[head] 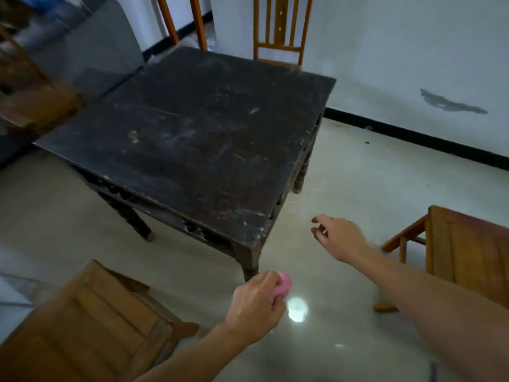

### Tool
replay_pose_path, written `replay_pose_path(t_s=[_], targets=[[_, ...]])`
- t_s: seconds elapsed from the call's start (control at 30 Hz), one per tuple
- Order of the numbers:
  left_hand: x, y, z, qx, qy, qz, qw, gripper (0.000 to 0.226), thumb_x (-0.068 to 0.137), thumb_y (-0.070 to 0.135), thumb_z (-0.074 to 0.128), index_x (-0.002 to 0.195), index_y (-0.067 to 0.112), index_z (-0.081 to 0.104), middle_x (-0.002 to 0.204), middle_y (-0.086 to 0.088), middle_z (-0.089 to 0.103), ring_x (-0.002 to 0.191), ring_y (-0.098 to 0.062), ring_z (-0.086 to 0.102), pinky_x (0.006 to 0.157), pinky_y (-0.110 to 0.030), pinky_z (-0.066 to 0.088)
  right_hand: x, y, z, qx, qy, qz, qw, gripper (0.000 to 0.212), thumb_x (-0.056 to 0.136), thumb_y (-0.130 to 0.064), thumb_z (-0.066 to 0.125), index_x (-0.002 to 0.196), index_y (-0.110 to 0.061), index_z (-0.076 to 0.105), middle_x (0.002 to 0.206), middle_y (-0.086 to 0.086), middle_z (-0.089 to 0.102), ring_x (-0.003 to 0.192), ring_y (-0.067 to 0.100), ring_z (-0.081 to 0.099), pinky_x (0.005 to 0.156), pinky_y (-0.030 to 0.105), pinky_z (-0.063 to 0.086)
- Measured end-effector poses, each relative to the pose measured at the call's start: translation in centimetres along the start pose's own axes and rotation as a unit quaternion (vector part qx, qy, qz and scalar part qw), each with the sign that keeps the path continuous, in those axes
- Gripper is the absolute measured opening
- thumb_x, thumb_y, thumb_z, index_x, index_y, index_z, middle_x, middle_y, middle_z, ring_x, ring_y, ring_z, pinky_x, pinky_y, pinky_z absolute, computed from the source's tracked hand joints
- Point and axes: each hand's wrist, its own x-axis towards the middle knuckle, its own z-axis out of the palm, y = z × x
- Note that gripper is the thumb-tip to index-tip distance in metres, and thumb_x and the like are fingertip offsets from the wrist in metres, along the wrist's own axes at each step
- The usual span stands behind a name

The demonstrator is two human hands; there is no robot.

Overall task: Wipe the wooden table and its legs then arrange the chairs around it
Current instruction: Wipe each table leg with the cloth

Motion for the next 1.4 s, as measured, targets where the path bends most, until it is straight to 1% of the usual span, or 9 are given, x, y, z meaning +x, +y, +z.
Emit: replay_pose_path(t_s=[0.33,0.5,0.63,0.77,0.9,1.03,1.1,1.23,1.4], targets=[[5.3,1.5,-20.4,-0.166,0.139,-0.233,0.948,0.016,0.087,0.008,0.059,0.095,0.021,0.052,0.083,0.010,0.057,0.075,-0.006,0.058,0.064,-0.014,0.049,1.8,-12.8,-13.3,0.029,-0.003,-0.016,0.999,0.030,0.098,-0.034,0.049,0.124,-0.022,0.058,0.105,0.000,0.069,0.089,0.019,0.063,0.073,0.028,0.045],[11.4,-0.1,-23.8,-0.313,0.168,-0.356,0.864,0.027,0.087,-0.001,0.057,0.104,0.019,0.048,0.099,-0.005,0.060,0.079,-0.013,0.063,0.048,-0.017,0.050,5.9,-15.2,-15.9,0.076,-0.018,-0.018,0.997,0.031,0.099,-0.037,0.050,0.126,-0.024,0.056,0.104,-0.002,0.068,0.083,0.012,0.061,0.075,0.023,0.047],[15.8,-2.5,-23.7,-0.363,0.158,-0.445,0.803,0.036,0.087,-0.005,0.053,0.114,0.018,0.046,0.098,-0.004,0.057,0.080,-0.022,0.065,0.050,-0.026,0.052,11.2,-15.0,-16.1,0.102,-0.044,-0.028,0.993,0.030,0.098,-0.037,0.052,0.125,-0.024,0.057,0.108,-0.003,0.068,0.089,0.011,0.063,0.078,0.023,0.049],[18.8,-5.8,-22.2,-0.287,0.127,-0.489,0.814,0.038,0.090,-0.001,0.053,0.123,0.016,0.045,0.108,-0.002,0.056,0.078,-0.017,0.065,0.057,-0.028,0.056,16.6,-15.1,-14.4,0.092,-0.118,-0.067,0.986,0.030,0.098,-0.031,0.053,0.127,-0.027,0.056,0.111,-0.005,0.067,0.087,0.008,0.062,0.080,0.025,0.052],[19.0,-8.1,-21.8,-0.163,0.127,-0.493,0.845,0.033,0.089,0.012,0.062,0.118,0.022,0.050,0.119,0.000,0.052,0.091,-0.008,0.054,0.072,-0.023,0.046,20.4,-16.7,-12.2,0.076,-0.201,-0.138,0.967,0.040,0.097,-0.032,0.052,0.136,-0.028,0.049,0.132,-0.004,0.057,0.111,0.013,0.058,0.090,0.030,0.048],[18.0,-9.1,-20.7,-0.102,0.057,-0.477,0.871,0.054,0.078,0.030,0.076,0.123,0.034,0.046,0.121,0.010,0.039,0.102,-0.010,0.051,0.079,-0.022,0.045,23.1,-19.7,-10.1,0.078,-0.216,-0.162,0.960,0.053,0.096,-0.045,0.051,0.145,-0.029,0.038,0.145,-0.005,0.045,0.129,0.015,0.044,0.098,0.037,0.045],[17.8,-9.7,-19.9,-0.083,0.069,-0.480,0.870,0.055,0.076,0.035,0.077,0.123,0.035,0.048,0.118,0.011,0.041,0.099,-0.009,0.051,0.081,-0.022,0.047,24.2,-21.4,-9.2,0.075,-0.237,-0.150,0.957,0.053,0.092,-0.048,0.056,0.140,-0.027,0.045,0.134,-0.003,0.052,0.119,0.015,0.052,0.092,0.037,0.050],[17.8,-10.8,-19.4,-0.094,0.157,-0.532,0.827,0.020,0.089,0.020,0.064,0.109,0.022,0.064,0.111,0.004,0.056,0.087,-0.008,0.057,0.075,-0.018,0.051,25.4,-24.5,-8.4,0.065,-0.366,-0.069,0.926,0.017,0.085,-0.032,0.070,0.091,-0.016,0.068,0.089,0.000,0.070,0.080,0.013,0.067,0.079,0.035,0.057],[16.5,-11.7,-21.5,-0.108,0.239,-0.547,0.795,0.024,0.090,0.013,0.063,0.114,0.018,0.061,0.108,0.003,0.055,0.089,-0.008,0.056,0.071,-0.015,0.044,26.0,-28.8,-10.0,0.257,-0.407,0.082,0.873,0.020,0.092,-0.028,0.064,0.093,-0.008,0.068,0.078,0.003,0.065,0.061,0.011,0.057,0.053,0.022,0.044]])
